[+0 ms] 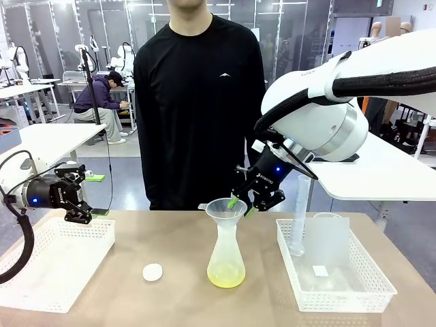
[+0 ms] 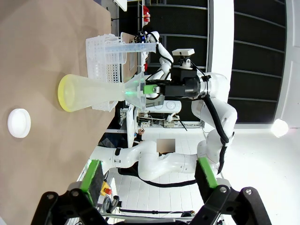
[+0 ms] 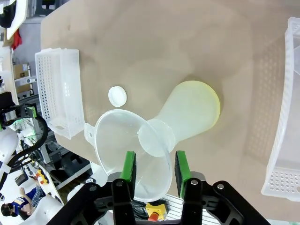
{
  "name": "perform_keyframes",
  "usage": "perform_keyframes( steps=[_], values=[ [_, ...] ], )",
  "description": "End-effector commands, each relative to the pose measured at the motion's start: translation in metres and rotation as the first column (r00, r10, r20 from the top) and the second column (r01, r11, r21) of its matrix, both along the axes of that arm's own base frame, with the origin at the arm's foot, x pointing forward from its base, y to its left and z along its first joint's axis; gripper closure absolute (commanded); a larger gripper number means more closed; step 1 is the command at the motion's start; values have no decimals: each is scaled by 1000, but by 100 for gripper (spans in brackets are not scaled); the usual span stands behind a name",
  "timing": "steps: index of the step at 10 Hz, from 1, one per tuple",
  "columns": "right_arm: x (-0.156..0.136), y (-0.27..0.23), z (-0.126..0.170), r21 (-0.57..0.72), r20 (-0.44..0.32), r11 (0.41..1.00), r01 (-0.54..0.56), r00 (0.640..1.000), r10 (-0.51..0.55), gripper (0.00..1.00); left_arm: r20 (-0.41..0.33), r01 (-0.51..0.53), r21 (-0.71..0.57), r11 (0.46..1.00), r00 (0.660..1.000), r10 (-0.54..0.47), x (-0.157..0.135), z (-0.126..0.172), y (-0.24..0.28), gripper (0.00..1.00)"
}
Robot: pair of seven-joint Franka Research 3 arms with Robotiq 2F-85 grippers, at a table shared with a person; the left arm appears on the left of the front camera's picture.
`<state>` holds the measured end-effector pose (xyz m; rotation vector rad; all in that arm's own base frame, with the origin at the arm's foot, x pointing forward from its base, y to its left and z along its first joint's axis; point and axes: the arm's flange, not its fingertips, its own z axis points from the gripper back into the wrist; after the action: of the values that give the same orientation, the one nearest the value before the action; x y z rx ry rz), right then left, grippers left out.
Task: Prepare the solutions needed for the experiment.
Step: Once the solution is in the Big flask , pick up the Plastic Funnel and place it back into the right Organizing basket.
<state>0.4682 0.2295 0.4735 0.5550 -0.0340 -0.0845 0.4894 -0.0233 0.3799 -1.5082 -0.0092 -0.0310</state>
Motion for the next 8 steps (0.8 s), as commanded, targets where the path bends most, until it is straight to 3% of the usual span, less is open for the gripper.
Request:
perform_keyframes(
  steps=[1,2,3,4,8],
  values=[
    [1,7,-1,7,-35,1000,28,999,-28,74,1,-2,-4,1000,1000,2,0,2,0,0],
    [2,7,-2,8,-45,1000,30,999,-30,100,1,-2,-4,1000,1000,2,0,2,0,0],
    [2,7,-2,1,-50,1000,24,998,-24,93,1,-2,-4,1000,1000,2,0,2,0,0],
    [1,7,-2,7,-43,1000,24,999,-23,100,1,-2,-4,1000,1000,2,0,2,0,0],
    [-4,4,0,40,-37,999,31,999,-29,100,1,-2,-4,1000,1000,2,0,2,0,0]
  ],
)
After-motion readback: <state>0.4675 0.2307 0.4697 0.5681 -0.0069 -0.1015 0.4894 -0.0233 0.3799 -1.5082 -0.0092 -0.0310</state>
